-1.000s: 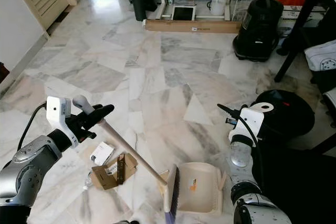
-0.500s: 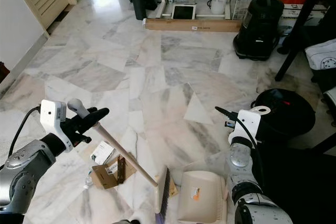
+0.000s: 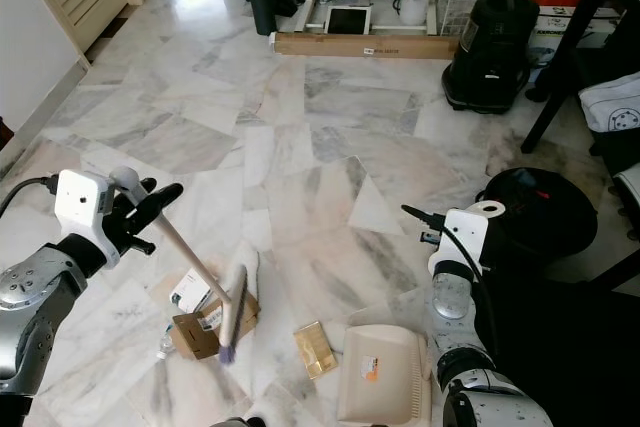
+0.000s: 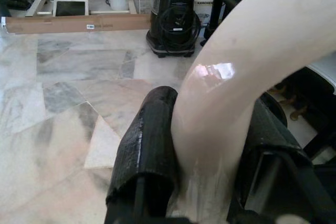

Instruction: Sweep floor

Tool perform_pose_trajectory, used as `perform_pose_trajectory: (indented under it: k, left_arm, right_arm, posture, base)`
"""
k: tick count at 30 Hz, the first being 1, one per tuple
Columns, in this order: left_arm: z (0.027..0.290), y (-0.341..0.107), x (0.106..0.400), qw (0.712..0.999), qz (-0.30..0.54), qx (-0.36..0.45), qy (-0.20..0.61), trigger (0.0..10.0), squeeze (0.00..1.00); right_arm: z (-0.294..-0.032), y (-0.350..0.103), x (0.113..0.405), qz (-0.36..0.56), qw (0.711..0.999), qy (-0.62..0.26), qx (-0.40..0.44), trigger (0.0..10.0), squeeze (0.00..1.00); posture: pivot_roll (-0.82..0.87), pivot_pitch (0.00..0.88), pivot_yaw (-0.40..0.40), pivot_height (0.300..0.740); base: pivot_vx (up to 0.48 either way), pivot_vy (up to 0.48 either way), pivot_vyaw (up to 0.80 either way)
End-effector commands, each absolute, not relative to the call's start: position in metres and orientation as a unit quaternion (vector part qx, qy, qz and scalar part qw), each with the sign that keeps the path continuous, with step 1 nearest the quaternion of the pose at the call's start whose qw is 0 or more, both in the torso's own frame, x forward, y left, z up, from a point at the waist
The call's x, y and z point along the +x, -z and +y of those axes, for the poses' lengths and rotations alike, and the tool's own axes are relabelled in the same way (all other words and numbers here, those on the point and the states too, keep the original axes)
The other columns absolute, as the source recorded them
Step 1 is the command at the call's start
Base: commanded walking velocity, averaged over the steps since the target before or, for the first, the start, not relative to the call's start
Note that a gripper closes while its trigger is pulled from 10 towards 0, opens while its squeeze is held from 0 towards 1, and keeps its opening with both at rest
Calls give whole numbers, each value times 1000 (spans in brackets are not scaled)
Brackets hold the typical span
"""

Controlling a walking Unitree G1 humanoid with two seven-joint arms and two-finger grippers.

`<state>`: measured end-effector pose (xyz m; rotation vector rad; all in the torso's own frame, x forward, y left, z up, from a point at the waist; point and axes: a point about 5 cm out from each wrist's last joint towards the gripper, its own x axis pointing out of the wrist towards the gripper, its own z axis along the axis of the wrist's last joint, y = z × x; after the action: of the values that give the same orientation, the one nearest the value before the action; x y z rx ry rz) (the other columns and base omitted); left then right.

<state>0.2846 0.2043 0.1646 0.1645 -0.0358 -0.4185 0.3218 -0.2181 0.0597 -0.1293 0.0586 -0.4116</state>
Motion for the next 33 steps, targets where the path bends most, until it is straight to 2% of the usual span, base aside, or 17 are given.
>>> perform_pose_trajectory:
  k: [1, 15, 24, 33]
  left_arm:
    - [204, -151, 280, 971, 11, 80, 225, 10000, 0]
    - [200, -130, 274, 959, 39, 110, 260, 10000, 0]
    - [199, -126, 276, 969, 24, 72, 235, 10000, 0]
    - [197, -120, 275, 967, 41, 46, 249, 10000, 0]
  right_arm:
    - [-210, -36, 309, 85, 977, 187, -60, 10000, 0]
    - [-209, -32, 305, 90, 977, 187, -58, 10000, 0]
    - [-209, -27, 301, 95, 976, 189, -56, 10000, 0]
    - [-209, -27, 300, 96, 976, 188, -56, 10000, 0]
  posture:
    - [147, 180, 92, 740]
    - [143, 187, 92, 740]
    - [139, 190, 95, 740]
    - [132, 194, 94, 740]
  base:
    - [0, 0, 0]
    - [0, 0, 0]
    - [0, 0, 0]
    - [0, 0, 0]
